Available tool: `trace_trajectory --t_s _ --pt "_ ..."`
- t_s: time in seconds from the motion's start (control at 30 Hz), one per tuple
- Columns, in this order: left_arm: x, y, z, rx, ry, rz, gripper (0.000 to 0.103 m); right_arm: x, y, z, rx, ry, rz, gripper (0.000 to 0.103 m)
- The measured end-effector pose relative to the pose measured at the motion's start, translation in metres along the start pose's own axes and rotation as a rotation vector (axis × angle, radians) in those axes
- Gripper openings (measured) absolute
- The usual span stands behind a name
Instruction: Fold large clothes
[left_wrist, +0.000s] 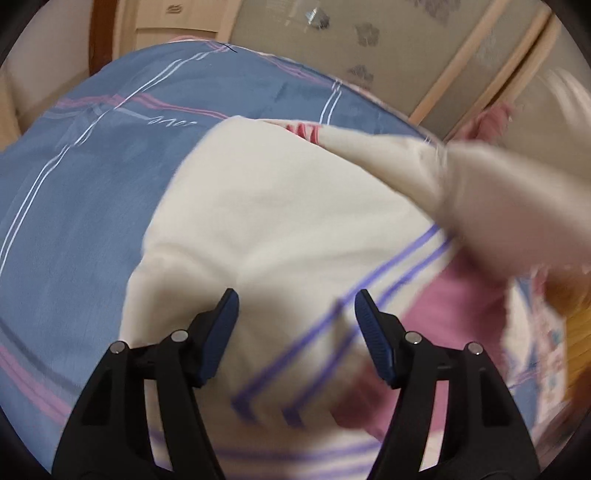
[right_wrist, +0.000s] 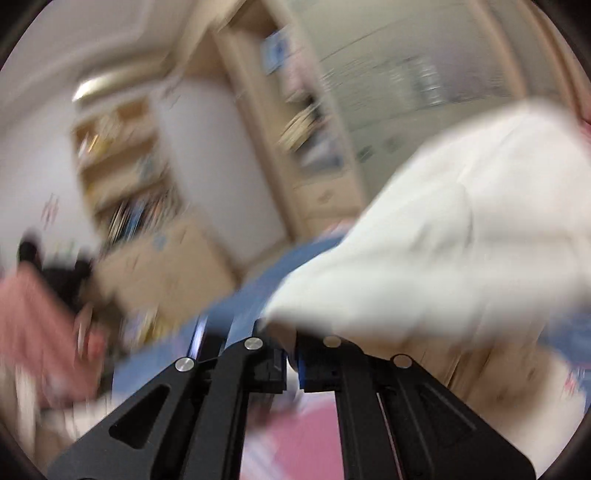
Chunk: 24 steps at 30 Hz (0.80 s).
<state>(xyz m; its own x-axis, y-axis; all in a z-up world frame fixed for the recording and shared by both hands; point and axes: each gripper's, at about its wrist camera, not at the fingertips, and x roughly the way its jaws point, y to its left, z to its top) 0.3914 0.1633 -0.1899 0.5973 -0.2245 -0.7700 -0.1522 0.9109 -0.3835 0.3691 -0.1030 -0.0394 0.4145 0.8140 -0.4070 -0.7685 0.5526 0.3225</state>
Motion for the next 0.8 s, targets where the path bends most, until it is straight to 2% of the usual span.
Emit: trace_trajectory --t_s 0.07,0.1,0.13,0.17,0.2,0.23,0.27,0.33,0.4,0.47,0.53,0.63,0.7,0.73,0.8 --pt "-0.023 -0.003 -0.012 -0.005 -0.023 -0.009 0.074 0.011 0.020 -0.056 0.031 0.135 -0.031 0.012" --pt "-0.030 -0.005 -0.016 -0.001 -0.029 -0.004 0.078 0.017 0.027 -0.089 0.047 0.208 -0.086 0.017" --pt "-0.037 -0.008 -0.021 0.005 -0.030 -0.001 0.079 0.018 0.029 -0.104 0.058 0.240 -0.110 0.029" --pt "-0.045 -0.011 -0.028 0.016 -0.024 -0.005 0.081 0.015 0.030 -0.123 0.101 0.260 -0.117 0.047" --pt "-0.048 -0.013 -0.031 0.022 -0.018 -0.008 0.081 0.010 0.028 -0.134 0.152 0.266 -0.105 0.059" --pt "-0.052 -0.016 -0.037 0.029 -0.014 -0.011 0.081 0.000 0.026 -0.146 0.224 0.262 -0.091 0.077" --pt "-0.056 -0.018 -0.041 0.034 -0.012 -0.013 0.081 -0.012 0.024 -0.154 0.274 0.240 -0.088 0.082" --pt "-0.063 -0.023 -0.053 0.051 -0.002 -0.026 0.081 -0.040 0.025 -0.158 0.303 0.193 -0.122 0.083" --pt "-0.068 -0.026 -0.063 0.048 0.011 -0.037 0.082 -0.070 0.020 -0.149 0.289 0.113 -0.232 0.083" --pt "-0.072 -0.029 -0.072 0.042 0.022 -0.050 0.083 -0.112 0.007 -0.139 0.311 -0.052 -0.444 0.102" --pt "-0.073 -0.032 -0.078 0.043 0.031 -0.064 0.084 -0.128 -0.018 -0.134 0.388 -0.120 -0.551 0.102" --pt "-0.075 -0.044 -0.088 0.047 0.052 -0.088 0.084 -0.114 -0.068 -0.135 0.562 -0.113 -0.490 0.102" --pt "-0.075 -0.050 -0.092 0.049 0.066 -0.099 0.085 -0.095 -0.086 -0.134 0.611 -0.078 -0.451 0.102" --pt "-0.076 -0.053 -0.095 0.045 0.073 -0.098 0.085 -0.078 -0.092 -0.131 0.628 -0.043 -0.410 0.098" --pt "-0.079 -0.056 -0.099 0.051 0.076 -0.094 0.085 -0.055 -0.088 -0.123 0.635 0.016 -0.385 0.069"
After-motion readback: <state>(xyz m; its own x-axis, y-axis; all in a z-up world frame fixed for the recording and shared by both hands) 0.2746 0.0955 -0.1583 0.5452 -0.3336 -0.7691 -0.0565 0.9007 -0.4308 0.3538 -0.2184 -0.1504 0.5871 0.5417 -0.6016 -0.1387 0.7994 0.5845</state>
